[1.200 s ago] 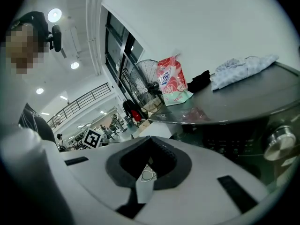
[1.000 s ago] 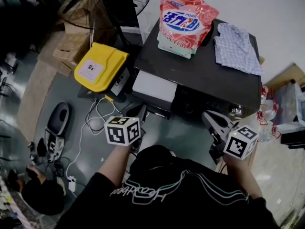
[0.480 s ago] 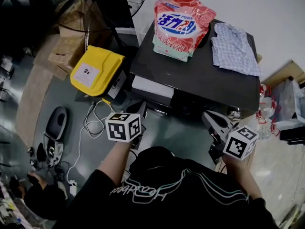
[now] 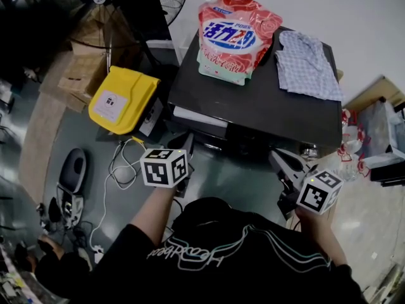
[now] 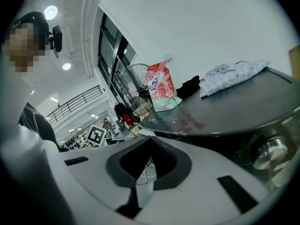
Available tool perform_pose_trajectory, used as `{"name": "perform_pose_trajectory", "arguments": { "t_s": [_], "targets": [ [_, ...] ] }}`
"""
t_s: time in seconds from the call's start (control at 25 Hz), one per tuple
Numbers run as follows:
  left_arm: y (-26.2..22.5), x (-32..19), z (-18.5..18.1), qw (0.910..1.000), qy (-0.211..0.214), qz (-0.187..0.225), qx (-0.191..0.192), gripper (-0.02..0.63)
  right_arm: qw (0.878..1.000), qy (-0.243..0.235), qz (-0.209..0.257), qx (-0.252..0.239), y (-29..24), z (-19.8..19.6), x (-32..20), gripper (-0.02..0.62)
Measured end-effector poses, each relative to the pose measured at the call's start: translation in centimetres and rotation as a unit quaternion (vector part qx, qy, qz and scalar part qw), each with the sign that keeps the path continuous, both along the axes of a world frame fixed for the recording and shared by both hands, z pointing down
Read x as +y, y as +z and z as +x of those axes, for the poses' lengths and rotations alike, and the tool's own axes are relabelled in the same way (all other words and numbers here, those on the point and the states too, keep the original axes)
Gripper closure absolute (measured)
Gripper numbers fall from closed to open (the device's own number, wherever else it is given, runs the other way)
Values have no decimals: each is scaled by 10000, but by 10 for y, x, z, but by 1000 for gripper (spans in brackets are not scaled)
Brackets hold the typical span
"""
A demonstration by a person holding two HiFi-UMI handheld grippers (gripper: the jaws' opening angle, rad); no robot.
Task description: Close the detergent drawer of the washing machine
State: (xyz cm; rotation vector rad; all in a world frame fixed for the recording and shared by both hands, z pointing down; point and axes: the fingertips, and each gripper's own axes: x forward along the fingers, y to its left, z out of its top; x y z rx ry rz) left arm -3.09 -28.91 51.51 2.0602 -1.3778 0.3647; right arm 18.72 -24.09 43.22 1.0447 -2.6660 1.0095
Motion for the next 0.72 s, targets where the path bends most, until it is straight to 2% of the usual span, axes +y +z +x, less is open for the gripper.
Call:
{"name": "perform_pose_trajectory", "arguments": {
  "t_s": [0.28, 0.56, 0.72],
  "targets": [
    [2, -6, -2, 9999, 34, 103, 72, 584, 9999, 131, 6, 52, 4, 0, -1, 569],
    [0, -39, 4, 9999, -96, -41, 13, 584, 9997, 232, 3, 48, -4, 12, -10, 569],
    [1, -39, 5, 10000, -54, 57, 42, 584, 9995, 305, 38, 73, -3, 18, -9, 569]
  ]
}}
